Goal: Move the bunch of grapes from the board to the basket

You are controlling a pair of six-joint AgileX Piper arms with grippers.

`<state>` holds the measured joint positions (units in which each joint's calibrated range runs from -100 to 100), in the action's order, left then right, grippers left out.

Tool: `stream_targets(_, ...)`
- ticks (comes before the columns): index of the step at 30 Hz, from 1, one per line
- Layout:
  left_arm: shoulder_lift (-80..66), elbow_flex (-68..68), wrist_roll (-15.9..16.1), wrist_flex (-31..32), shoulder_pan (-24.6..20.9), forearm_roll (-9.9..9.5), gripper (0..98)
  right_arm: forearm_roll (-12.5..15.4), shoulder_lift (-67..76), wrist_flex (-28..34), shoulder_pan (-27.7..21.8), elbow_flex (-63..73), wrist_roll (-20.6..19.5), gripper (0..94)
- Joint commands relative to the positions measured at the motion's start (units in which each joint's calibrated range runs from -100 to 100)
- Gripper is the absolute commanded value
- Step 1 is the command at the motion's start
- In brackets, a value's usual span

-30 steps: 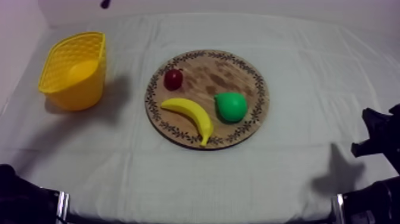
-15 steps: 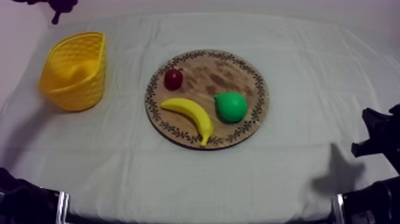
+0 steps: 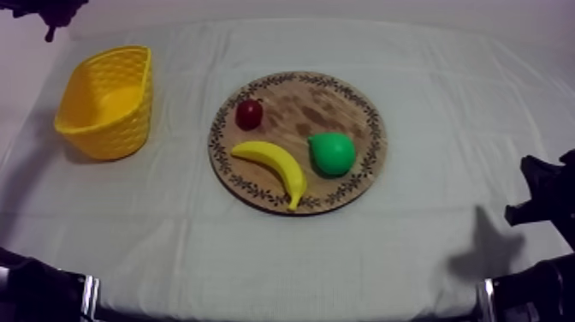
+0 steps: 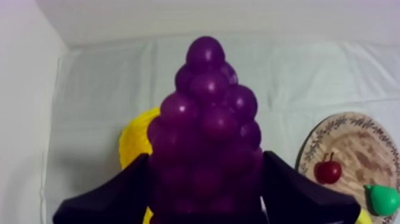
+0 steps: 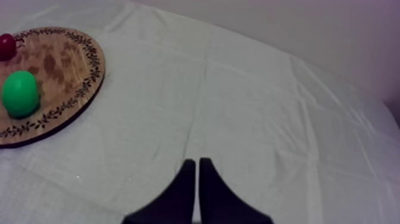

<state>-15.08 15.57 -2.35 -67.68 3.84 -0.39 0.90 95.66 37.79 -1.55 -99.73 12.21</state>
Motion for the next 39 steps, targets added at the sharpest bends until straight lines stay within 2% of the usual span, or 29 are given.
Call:
stream_targets(1,0.99,0.89,0.12,0.69,-0.22,-0.02,59.9,0.0,0.01,0.03,0.02,-0.04,0.12,0.2)
stream_targets(21,11.24,16.95,-0.03,16.4,-1.52,-0.4,59.0,0.0,0.01,0.03,0.02,-0.04,0.12,0.2)
stream_targets(39,18.18,18.78,-1.11,20.81,-1.05,-0.25,58.9,0.0,0.01,0.03,0.02,-0.04,0.12,0.2)
